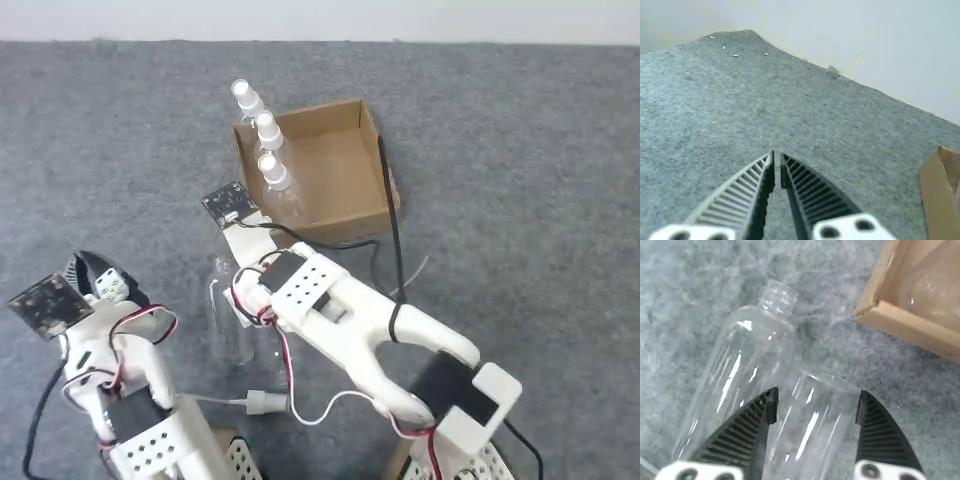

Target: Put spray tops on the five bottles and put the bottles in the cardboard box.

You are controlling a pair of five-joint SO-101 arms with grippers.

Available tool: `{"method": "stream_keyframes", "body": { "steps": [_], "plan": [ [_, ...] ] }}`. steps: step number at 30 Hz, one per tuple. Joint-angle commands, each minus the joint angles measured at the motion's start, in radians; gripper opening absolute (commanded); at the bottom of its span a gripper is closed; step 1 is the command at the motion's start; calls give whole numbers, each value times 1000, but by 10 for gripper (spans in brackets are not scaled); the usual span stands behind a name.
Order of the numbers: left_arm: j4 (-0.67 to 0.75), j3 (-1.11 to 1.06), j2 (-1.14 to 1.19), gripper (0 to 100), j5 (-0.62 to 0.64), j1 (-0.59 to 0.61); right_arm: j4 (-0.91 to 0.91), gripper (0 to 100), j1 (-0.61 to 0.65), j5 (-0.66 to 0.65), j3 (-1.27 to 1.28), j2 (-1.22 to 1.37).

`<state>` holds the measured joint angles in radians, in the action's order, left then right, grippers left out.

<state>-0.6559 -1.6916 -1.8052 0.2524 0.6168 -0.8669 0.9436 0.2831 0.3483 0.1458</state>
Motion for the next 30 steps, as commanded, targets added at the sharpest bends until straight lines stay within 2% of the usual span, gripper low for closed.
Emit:
{"method": "stream_keyframes", "body": {
  "steps": [1,11,19,30],
  "plan": [
    [32,48,-14,12,-9,2,-58,184,-18,0,-63,4],
    [31,48,-14,12,-9,2,-154,184,-18,0,-100,-8],
    [31,48,-14,13,-9,2,-371,184,-19,2,-245,-8],
    [31,48,-14,13,-9,2,-558,184,-137,9,-405,-8]
  ]
}}
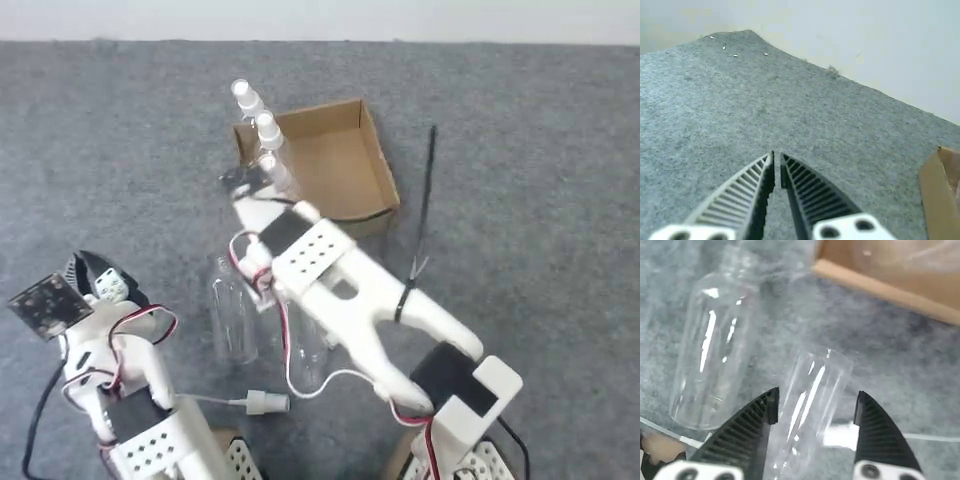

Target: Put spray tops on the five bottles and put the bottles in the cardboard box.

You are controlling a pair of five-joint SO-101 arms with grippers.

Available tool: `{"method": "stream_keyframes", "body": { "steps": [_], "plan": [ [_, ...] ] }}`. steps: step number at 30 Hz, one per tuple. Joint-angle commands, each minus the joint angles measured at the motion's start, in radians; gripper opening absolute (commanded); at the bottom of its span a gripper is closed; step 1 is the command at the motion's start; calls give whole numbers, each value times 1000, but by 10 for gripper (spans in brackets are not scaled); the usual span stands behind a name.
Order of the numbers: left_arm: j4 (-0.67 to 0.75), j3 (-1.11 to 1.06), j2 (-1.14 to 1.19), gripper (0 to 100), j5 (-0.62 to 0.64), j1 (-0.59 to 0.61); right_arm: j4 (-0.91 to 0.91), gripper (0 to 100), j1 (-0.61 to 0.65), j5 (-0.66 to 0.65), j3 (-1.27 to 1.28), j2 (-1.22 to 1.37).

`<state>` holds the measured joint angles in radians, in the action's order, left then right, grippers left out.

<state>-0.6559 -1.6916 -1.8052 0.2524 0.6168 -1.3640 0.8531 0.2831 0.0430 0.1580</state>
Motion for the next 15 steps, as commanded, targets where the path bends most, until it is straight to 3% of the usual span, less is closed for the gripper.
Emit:
{"method": "stream_keyframes", "body": {
  "steps": [1,8,15],
  "plan": [
    [31,48,-14,13,-9,2,-84,184,-58,9,-121,-21],
    [31,48,-14,13,-9,3,-213,185,-90,20,-213,-21],
    [31,48,-14,13,-9,5,-189,188,-19,146,-210,-8]
  ]
}}
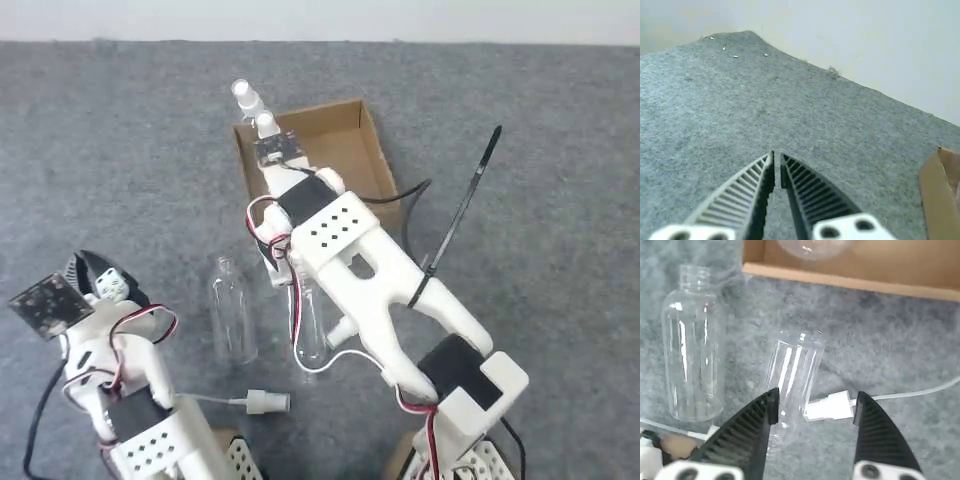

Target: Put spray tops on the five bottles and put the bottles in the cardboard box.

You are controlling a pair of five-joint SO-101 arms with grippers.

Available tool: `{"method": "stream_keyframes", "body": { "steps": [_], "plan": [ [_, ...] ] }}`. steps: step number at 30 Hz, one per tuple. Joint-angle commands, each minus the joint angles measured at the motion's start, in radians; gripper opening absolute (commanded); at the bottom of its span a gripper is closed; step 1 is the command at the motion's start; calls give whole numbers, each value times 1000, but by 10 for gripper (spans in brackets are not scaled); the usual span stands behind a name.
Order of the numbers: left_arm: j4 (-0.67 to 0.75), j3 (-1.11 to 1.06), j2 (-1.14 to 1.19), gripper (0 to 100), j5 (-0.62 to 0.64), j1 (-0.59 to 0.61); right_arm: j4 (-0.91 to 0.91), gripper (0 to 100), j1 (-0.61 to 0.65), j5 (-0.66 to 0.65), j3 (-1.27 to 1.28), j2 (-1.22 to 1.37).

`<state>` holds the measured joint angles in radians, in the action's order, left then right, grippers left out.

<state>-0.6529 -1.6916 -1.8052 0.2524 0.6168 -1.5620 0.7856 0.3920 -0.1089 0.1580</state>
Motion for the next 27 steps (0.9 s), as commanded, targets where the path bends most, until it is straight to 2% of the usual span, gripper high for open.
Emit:
{"method": "stream_keyframes", "body": {
  "steps": [1,12,23,27],
  "plan": [
    [28,48,-14,13,-9,5,19,188,62,48,-54,-7],
    [94,7,-14,13,-75,3,200,188,114,64,107,5],
    [94,7,-14,13,-77,3,199,188,108,63,32,248],
    [94,7,-14,13,-77,5,189,182,113,17,34,266]
  ]
}}
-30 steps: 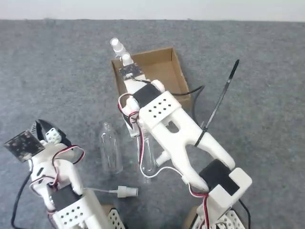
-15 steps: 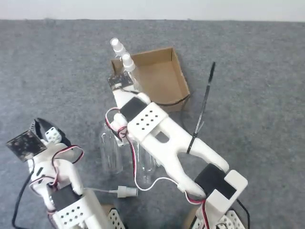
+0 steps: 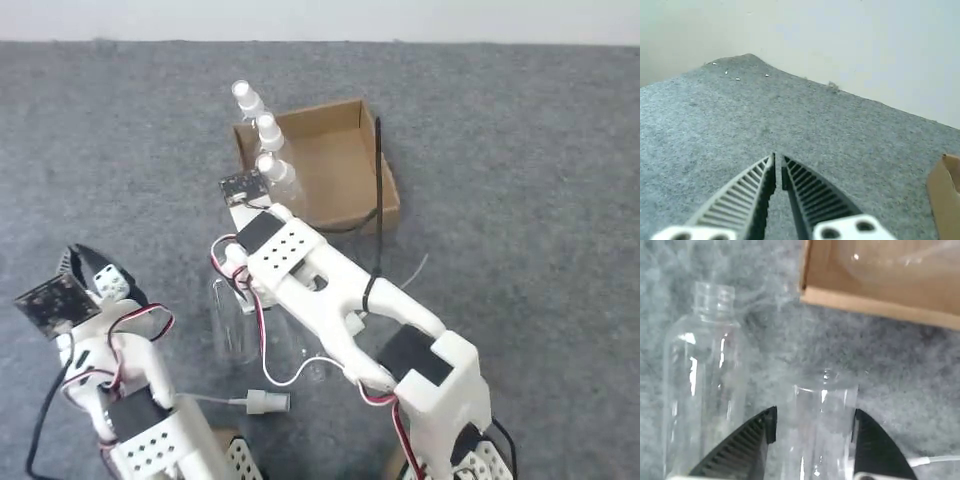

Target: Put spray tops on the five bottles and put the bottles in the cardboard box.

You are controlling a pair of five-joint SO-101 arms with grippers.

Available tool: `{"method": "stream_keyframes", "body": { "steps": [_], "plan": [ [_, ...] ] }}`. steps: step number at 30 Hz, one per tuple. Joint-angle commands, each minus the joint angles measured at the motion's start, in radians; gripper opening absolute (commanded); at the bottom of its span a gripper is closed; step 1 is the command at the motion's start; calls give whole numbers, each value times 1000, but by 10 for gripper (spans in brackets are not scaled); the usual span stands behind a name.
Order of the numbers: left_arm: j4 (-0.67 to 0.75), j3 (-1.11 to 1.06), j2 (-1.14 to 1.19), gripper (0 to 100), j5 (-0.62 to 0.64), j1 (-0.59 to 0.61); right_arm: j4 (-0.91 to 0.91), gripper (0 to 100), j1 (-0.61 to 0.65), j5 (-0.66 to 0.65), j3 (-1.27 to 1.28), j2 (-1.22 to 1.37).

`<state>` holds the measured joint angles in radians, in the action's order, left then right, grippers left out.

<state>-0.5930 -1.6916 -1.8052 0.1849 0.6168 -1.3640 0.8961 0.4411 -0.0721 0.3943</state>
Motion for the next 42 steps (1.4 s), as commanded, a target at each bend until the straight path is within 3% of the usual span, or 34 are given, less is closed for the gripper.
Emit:
{"method": "stream_keyframes", "body": {
  "steps": [1,8,26,42],
  "plan": [
    [34,7,-14,13,-9,5,-21,172,2,-32,-5,28],
    [34,7,-14,13,-9,5,-65,52,-1,-34,-46,28],
    [34,7,-14,13,-9,3,-424,48,4,-34,-328,27],
    [34,7,-14,13,-9,5,-426,47,-48,-34,-288,-371]
  ]
}}
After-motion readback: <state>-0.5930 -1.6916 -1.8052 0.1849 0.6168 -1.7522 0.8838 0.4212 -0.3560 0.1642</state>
